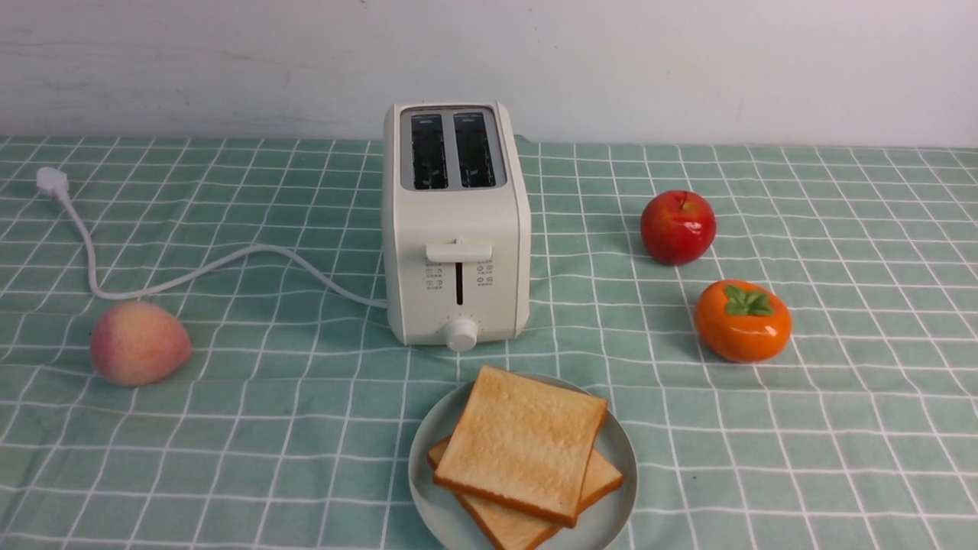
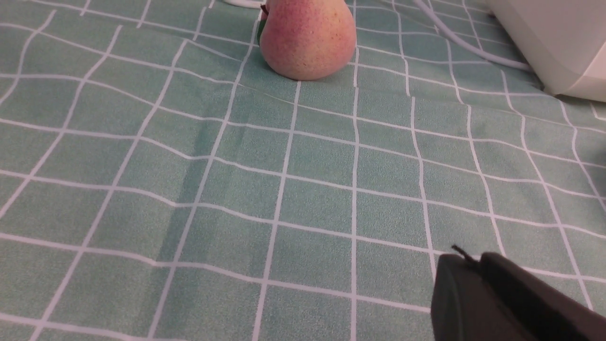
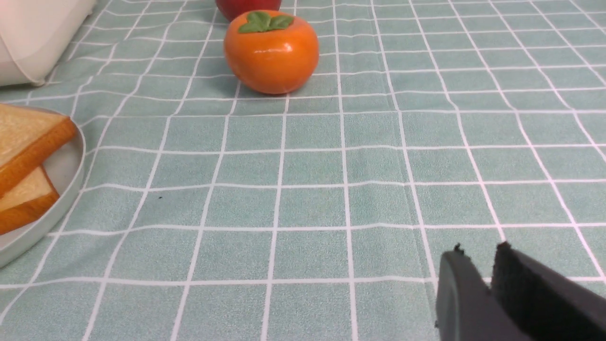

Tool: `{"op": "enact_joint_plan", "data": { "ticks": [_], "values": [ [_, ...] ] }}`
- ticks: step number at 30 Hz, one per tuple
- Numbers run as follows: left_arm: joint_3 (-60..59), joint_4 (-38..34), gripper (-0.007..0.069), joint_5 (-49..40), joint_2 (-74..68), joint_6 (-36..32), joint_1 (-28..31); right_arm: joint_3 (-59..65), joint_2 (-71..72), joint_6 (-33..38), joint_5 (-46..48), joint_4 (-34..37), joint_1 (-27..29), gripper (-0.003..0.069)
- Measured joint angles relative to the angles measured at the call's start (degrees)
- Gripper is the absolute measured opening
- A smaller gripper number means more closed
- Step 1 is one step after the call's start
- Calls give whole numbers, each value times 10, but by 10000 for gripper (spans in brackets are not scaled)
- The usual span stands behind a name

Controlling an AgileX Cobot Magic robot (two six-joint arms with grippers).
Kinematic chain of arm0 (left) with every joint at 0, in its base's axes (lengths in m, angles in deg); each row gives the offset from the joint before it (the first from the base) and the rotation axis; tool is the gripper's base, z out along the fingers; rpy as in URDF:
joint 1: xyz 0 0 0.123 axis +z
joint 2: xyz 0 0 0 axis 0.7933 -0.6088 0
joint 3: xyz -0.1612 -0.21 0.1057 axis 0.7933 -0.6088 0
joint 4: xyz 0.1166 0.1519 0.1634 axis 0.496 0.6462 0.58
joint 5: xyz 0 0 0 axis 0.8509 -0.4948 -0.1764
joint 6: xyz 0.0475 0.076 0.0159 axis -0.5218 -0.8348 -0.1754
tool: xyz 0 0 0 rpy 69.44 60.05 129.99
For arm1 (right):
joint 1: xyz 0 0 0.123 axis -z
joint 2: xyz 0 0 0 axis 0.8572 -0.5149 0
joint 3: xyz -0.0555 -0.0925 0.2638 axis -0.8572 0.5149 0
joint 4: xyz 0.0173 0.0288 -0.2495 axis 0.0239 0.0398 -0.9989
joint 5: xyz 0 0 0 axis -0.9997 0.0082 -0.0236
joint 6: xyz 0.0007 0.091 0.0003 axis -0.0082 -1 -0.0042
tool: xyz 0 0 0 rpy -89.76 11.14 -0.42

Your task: Take toasted bread from bread machine on blue coffee table place on plate.

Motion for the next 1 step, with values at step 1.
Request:
{"op": "enact_joint_plan", "data": {
  "ticks": [1],
  "values": [
    [0,0,39,0,0,0,0,0,0,0,0,0,0,115]
  ]
}}
